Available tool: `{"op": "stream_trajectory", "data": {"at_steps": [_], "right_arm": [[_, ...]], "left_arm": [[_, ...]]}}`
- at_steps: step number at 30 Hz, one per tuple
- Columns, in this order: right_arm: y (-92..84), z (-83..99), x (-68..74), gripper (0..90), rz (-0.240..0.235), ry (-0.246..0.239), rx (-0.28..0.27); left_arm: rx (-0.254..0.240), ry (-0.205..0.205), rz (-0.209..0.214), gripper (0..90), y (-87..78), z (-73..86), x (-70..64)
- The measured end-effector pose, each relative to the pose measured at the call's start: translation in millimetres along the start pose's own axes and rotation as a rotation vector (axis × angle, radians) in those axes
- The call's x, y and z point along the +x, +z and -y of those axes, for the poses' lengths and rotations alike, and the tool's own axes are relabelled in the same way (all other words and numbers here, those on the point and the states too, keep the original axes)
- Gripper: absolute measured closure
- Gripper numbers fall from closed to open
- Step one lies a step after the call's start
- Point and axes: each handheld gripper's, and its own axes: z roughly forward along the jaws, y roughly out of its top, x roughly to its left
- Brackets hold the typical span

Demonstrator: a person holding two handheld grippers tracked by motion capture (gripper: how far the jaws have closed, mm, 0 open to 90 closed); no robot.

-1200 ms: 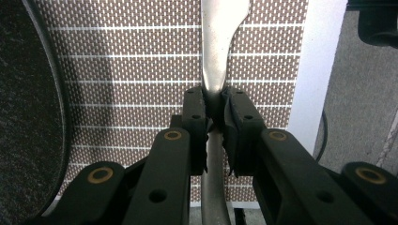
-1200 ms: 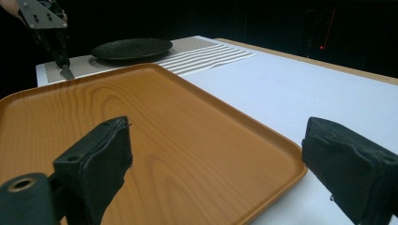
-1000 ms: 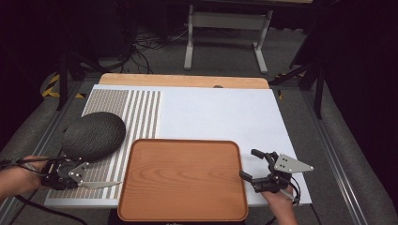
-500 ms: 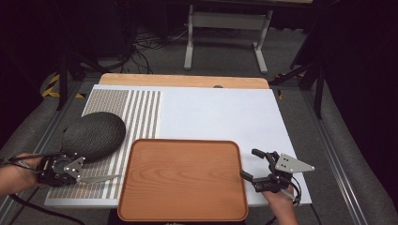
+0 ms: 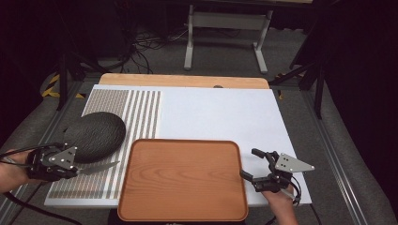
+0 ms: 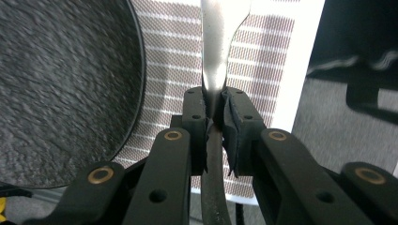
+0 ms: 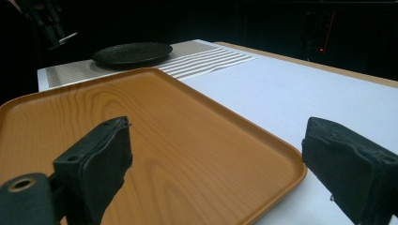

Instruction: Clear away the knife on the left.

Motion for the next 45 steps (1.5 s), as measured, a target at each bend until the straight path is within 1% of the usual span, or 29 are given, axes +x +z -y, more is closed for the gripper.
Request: {"op": "stream_trajectory", "data": {"at_steps": [1,2,3,5,7,8,9,13,14,15,18,19,22,23,24,26,28,29,30,31,32,33,34,35,36,37,39,40,45], "right_arm": [[-0.1,-0.1,0.0,9.2,0.000,0.000,-0.001],[-0.2,-0.3,0.1,9.2,-0.001,0.000,-0.002],[-0.3,-0.4,0.1,9.2,-0.001,-0.002,-0.004],[-0.5,-0.6,0.2,9.3,0.004,-0.002,0.000],[-1.1,-0.1,-0.4,9.3,0.012,0.000,0.005],[-1.2,0.0,-0.5,9.3,0.013,0.002,0.005],[-1.3,0.0,-0.5,9.3,0.014,0.003,0.004],[-0.9,-0.2,-0.6,9.2,0.012,0.002,0.005],[-0.9,-0.2,-0.6,9.2,0.012,0.002,0.005],[-0.8,-0.3,-0.5,9.3,0.011,0.001,0.007],[-0.5,-0.4,-0.6,9.2,0.009,0.000,0.006],[-0.5,-0.4,-0.6,9.2,0.009,0.000,0.005],[-0.7,-0.6,-0.9,9.2,0.010,0.002,0.004],[-0.7,-0.6,-0.9,9.2,0.010,0.002,0.004],[-0.6,-0.6,-0.9,9.2,0.010,0.001,0.004],[-0.5,-0.6,-1.1,9.3,0.010,0.000,0.004],[-0.4,-0.7,-1.2,9.2,0.009,-0.001,0.004],[-0.3,-0.7,-1.2,9.3,0.008,0.000,0.004],[0.3,-0.6,-1.1,9.2,0.007,0.003,0.005],[0.6,-0.7,-1.1,9.3,0.006,0.001,0.004],[1.1,-1.0,-1.0,9.3,0.004,0.000,0.004],[1.4,-1.2,-1.1,9.3,0.004,-0.002,0.005],[1.4,-1.2,-1.1,9.3,0.004,-0.002,0.005],[1.9,-1.5,-0.9,9.2,0.002,-0.001,0.004],[2.5,-1.5,-1.0,9.2,-0.001,-0.003,0.005],[2.5,-1.5,-1.0,9.2,-0.001,-0.003,0.005],[2.2,-0.7,-1.4,9.3,0.000,0.001,0.007],[2.0,-0.5,-1.5,9.2,0.000,0.001,0.004],[0.1,-0.7,-1.4,9.3,0.000,0.003,-0.001]], "left_arm": [[-0.002,-0.025,0.000,80.2,-1.5,-1.7,0.7],[-0.005,-0.060,0.004,80.1,-2.3,-3.0,1.6],[-0.007,-0.079,0.004,80.1,-3.2,-4.2,2.1],[-0.015,-0.085,-0.002,80.1,-4.1,-4.9,2.3],[-0.053,-0.106,0.004,80.1,-6.7,-5.7,2.3],[-0.081,-0.120,0.011,80.1,-8.8,-6.0,2.4],[-0.092,-0.120,0.010,80.1,-9.6,-6.6,2.2],[-0.126,-0.146,0.001,80.1,-14.0,-10.0,1.6],[-0.126,-0.146,0.001,80.1,-14.0,-10.0,1.6],[-0.145,-0.155,-0.004,80.1,-15.0,-11.2,2.1],[-0.168,-0.176,-0.002,80.1,-17.3,-14.4,1.9],[-0.183,-0.192,0.000,80.1,-18.2,-16.5,1.3],[-0.216,-0.207,0.006,80.1,-20.4,-19.8,0.5],[-0.216,-0.207,0.006,80.1,-20.4,-19.8,0.5],[-0.246,-0.216,-0.003,80.1,-22.2,-23.3,-1.6],[-0.255,-0.224,0.000,80.1,-22.7,-25.0,-2.4],[-0.271,-0.224,-0.017,80.1,-22.5,-33.3,-7.7],[-0.277,-0.232,-0.010,80.1,-21.8,-36.7,-8.9],[-0.292,-0.243,-0.013,80.1,-21.0,-39.9,-10.3],[-0.311,-0.269,-0.001,80.1,-20.2,-44.7,-10.7],[-0.324,-0.283,0.006,80.1,-19.5,-46.6,-10.9],[-0.336,-0.303,0.003,80.1,-19.3,-49.4,-11.8],[-0.336,-0.303,0.003,80.1,-19.3,-49.4,-11.8],[-0.325,-0.309,0.008,80.1,-19.0,-53.9,-13.5],[-0.329,-0.322,-0.007,80.1,-19.0,-58.7,-16.1],[-0.329,-0.322,-0.007,80.0,-19.0,-58.7,-16.1],[-0.374,-0.364,-0.001,80.1,-18.1,-64.2,-17.6],[-0.385,-0.374,0.003,80.1,-17.5,-66.3,-17.6],[-0.419,-0.380,0.011,80.1,-10.9,-80.2,-21.4]]}}
